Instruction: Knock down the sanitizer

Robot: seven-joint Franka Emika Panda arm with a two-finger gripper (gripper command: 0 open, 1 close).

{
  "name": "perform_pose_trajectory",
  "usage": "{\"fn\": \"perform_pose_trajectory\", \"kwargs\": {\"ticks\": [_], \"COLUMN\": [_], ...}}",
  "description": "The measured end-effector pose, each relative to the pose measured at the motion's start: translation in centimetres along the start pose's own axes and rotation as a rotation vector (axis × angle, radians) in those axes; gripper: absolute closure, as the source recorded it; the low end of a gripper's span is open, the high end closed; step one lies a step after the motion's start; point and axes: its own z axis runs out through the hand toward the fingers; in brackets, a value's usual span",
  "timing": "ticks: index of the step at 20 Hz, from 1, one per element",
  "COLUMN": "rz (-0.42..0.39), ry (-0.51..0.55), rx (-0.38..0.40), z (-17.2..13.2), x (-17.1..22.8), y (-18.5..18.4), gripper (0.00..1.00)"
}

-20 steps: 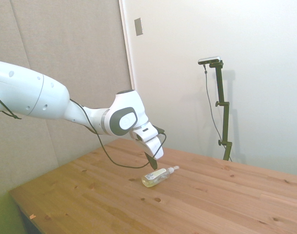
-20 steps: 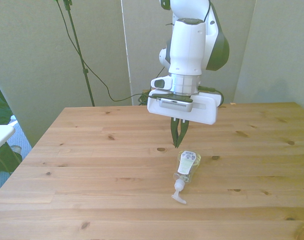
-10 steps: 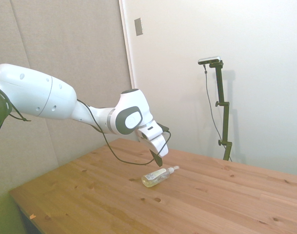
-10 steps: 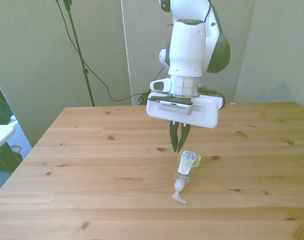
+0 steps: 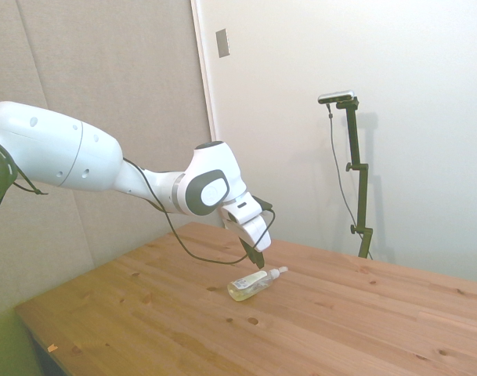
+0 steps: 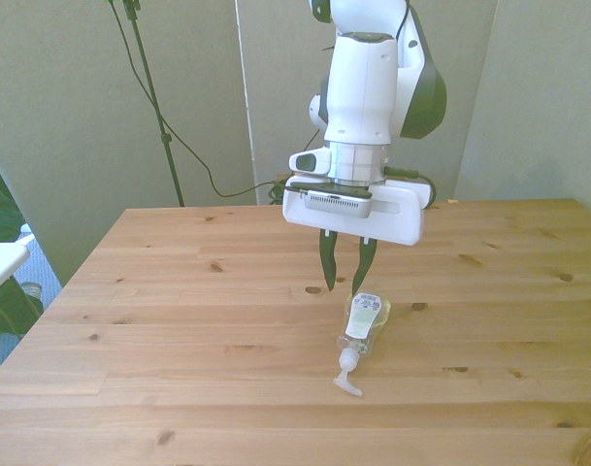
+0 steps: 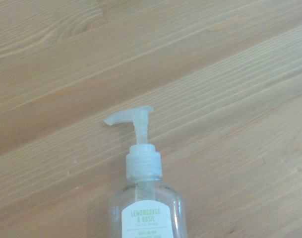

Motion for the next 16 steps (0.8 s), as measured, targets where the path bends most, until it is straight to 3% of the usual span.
{"fn": "perform_pose_trajectory", "kwargs": {"ticks": [9,16], "rz": [-0.019,-0.044], "ry": [-0.015,-0.041], "rx": [0.006,-0.018], "z": [-2.7,-2.8], "x": [-2.2,-5.0], "y": [2.8,5.7], "gripper": [0.0,0.0]}}
